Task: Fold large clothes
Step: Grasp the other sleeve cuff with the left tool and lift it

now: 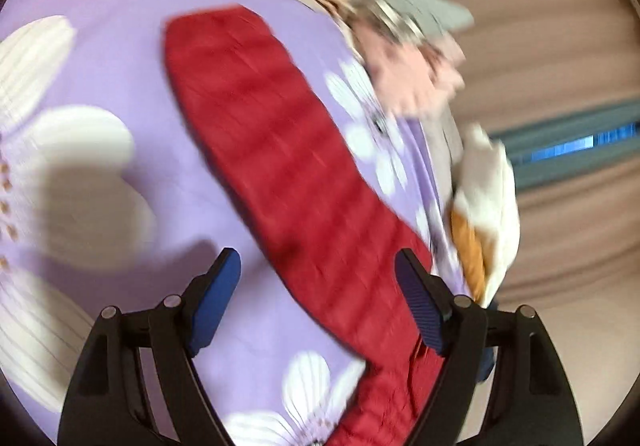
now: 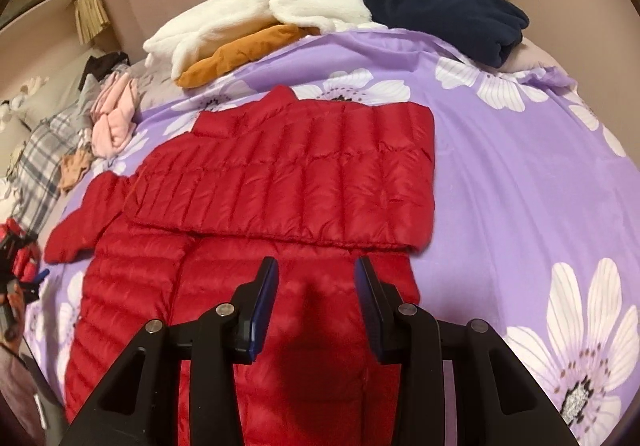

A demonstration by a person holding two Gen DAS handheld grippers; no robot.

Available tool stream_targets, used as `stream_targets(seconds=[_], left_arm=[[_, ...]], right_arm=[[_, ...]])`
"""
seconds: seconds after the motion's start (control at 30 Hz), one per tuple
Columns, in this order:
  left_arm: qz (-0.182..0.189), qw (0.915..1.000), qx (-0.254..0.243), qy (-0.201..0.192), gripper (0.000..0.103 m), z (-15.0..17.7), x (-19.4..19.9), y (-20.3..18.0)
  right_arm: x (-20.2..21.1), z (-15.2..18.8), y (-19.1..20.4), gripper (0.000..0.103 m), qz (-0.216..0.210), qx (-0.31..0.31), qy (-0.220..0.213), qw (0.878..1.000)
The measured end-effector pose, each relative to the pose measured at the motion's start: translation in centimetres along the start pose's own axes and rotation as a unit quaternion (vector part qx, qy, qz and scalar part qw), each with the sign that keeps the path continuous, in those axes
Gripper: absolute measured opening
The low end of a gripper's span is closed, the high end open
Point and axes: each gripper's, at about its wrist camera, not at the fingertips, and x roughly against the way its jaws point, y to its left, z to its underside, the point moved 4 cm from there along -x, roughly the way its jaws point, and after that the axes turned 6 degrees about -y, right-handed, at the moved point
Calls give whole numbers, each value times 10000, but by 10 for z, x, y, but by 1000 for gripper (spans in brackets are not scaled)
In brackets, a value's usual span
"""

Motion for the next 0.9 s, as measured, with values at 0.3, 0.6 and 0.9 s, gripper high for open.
stream_targets(seconds=[0.3, 0.6, 0.9], left_arm=[[38, 9965, 821, -142, 80, -42, -32, 34], [-278, 9973, 667, -127, 9, -54, -45, 32], [-517, 9896, -1191, -614, 7, -39, -15, -52]], right_arm=[[-2, 8, 5, 39, 222, 77, 162, 9996], [-1, 15, 6, 39, 368, 173, 287, 9988], [-1, 17, 11, 39, 341, 277, 322, 9985]])
